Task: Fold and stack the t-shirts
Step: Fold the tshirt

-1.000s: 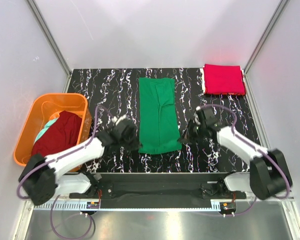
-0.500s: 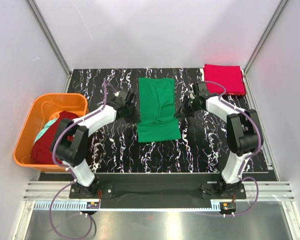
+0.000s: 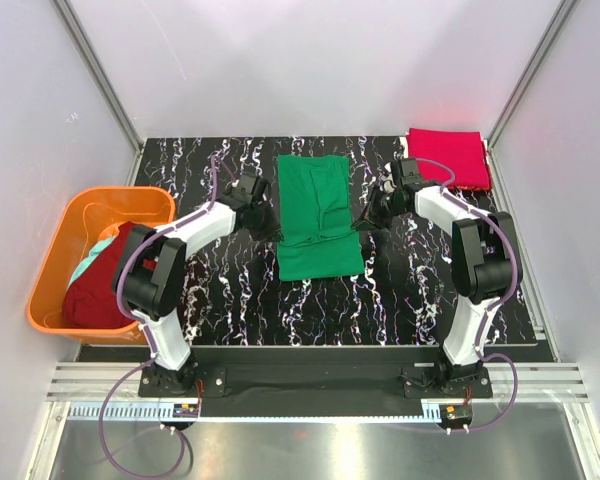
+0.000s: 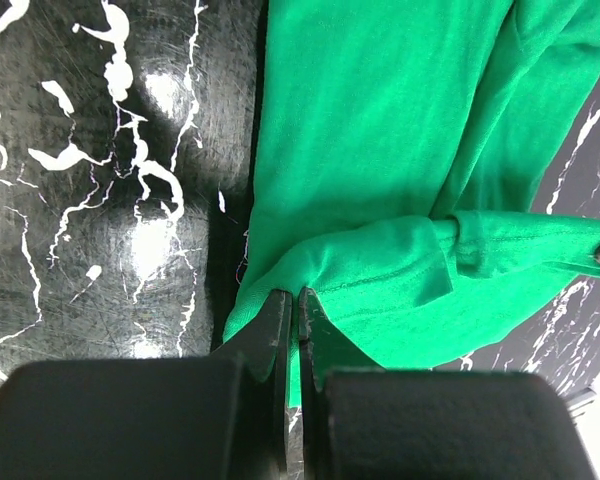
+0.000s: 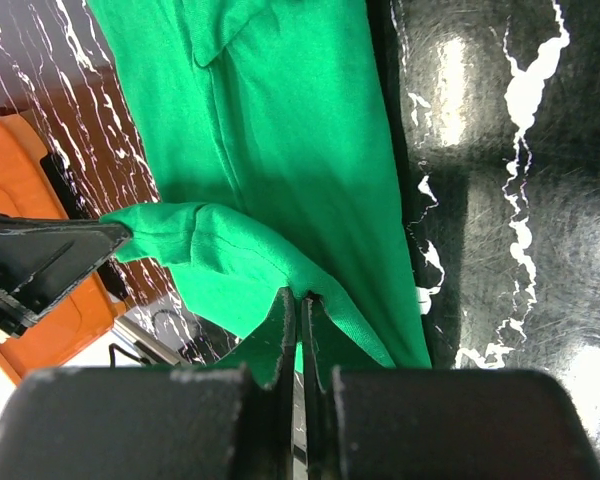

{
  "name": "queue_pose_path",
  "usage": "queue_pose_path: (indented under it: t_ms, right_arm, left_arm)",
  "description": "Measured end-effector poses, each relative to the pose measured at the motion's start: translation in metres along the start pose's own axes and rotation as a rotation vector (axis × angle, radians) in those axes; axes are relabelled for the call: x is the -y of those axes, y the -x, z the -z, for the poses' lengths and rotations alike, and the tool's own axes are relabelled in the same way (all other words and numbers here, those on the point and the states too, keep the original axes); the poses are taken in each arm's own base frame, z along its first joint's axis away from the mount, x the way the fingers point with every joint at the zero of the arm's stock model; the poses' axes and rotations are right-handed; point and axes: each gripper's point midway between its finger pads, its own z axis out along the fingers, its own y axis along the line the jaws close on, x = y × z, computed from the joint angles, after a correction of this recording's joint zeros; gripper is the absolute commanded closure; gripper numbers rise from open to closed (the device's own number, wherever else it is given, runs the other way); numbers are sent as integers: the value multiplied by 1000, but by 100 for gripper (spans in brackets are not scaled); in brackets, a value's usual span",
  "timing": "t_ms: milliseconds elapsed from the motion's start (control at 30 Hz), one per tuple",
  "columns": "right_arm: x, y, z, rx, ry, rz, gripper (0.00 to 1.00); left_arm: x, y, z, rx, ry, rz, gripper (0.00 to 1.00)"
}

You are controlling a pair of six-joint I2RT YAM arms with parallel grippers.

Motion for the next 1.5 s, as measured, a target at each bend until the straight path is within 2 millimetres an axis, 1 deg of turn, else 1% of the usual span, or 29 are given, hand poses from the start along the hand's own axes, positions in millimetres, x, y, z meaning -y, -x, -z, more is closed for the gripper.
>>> queue_pose_path:
  t_ms: [133, 333, 467, 633, 667, 700, 733, 767, 800, 833, 867, 900, 967, 1000, 1067, 1100, 1133, 1167, 1200, 1233, 1267, 1300, 1333, 1367, 1433, 1500]
  right_arm:
    - [2, 1, -1, -2, -2, -5, 100]
    - [2, 5, 1, 2, 6, -10, 100]
    - [3, 12, -1, 5, 14, -15, 100]
    - [11, 14, -8, -7, 6, -31, 100]
    - [12, 15, -9, -8, 5, -33, 97]
    - [13, 16, -11, -11, 3, -35, 91]
    - [13, 17, -12, -12, 3, -36, 85]
    - [14, 18, -14, -13, 3, -33, 76]
    - [14, 20, -15, -13, 2, -29, 69]
    - [15, 22, -17, -15, -4, -24, 64]
    - [15, 25, -18, -15, -10, -15, 55]
    - [17, 30, -17, -8, -32, 0, 49]
    - [19, 38, -14, 14, -74, 33, 41]
    - [19, 42, -10, 32, -100, 55, 36]
    - [20, 45, -1, 63, -144, 92, 34]
    - [18, 42, 5, 77, -159, 110, 34]
    - [13, 37, 11, 87, -168, 126, 34]
    - [6, 29, 15, 92, -168, 145, 35]
    - [-1, 21, 17, 104, -162, 172, 39]
    - [-9, 9, 17, 98, -154, 195, 42]
    - [-16, -3, 15, 88, -142, 216, 47]
    - [-22, -14, 9, 74, -132, 237, 59]
    - [-28, -23, 2, 61, -121, 260, 68]
    - [-31, -30, -5, 51, -113, 266, 74]
    - [-34, -39, -22, 35, -95, 281, 80]
    - [-29, -37, -38, 33, -92, 274, 79]
  left_arm:
    - [1, 5, 2, 4, -9, 6, 100]
    - [12, 19, 2, 24, -32, -1, 100]
    - [14, 25, -6, 19, -34, 1, 100]
    - [6, 22, -20, -9, -9, 8, 99]
    - [5, 21, -22, -13, -5, 9, 97]
    - [3, 20, -25, -20, 2, 11, 85]
    - [2, 21, -26, -23, 10, 9, 78]
    - [1, 22, -28, -23, 16, 5, 69]
    - [0, 23, -28, -21, 24, -2, 53]
    - [-1, 26, -28, -14, 42, -8, 47]
    - [-4, 30, -26, -1, 66, -15, 44]
    - [-5, 36, -22, 18, 89, -30, 38]
    - [-2, 47, -14, 55, 106, -54, 36]
    - [0, 54, -5, 88, 111, -75, 37]
    - [5, 58, 16, 134, 106, -100, 40]
    - [9, 57, 31, 161, 87, -113, 43]
    - [14, 54, 46, 188, 58, -124, 53]
    - [19, 48, 59, 215, 17, -134, 57]
    - [24, 39, 70, 229, -27, -143, 62]
    - [28, 29, 76, 229, -62, -150, 68]
    - [33, 20, 78, 229, -102, -159, 70]
    - [38, 11, 74, 221, -138, -168, 73]
    - [40, 4, 67, 206, -157, -176, 76]
    - [42, -4, 55, 180, -172, -182, 77]
    - [41, -20, 25, 118, -183, -181, 80]
    - [34, -29, -3, 66, -170, -170, 81]
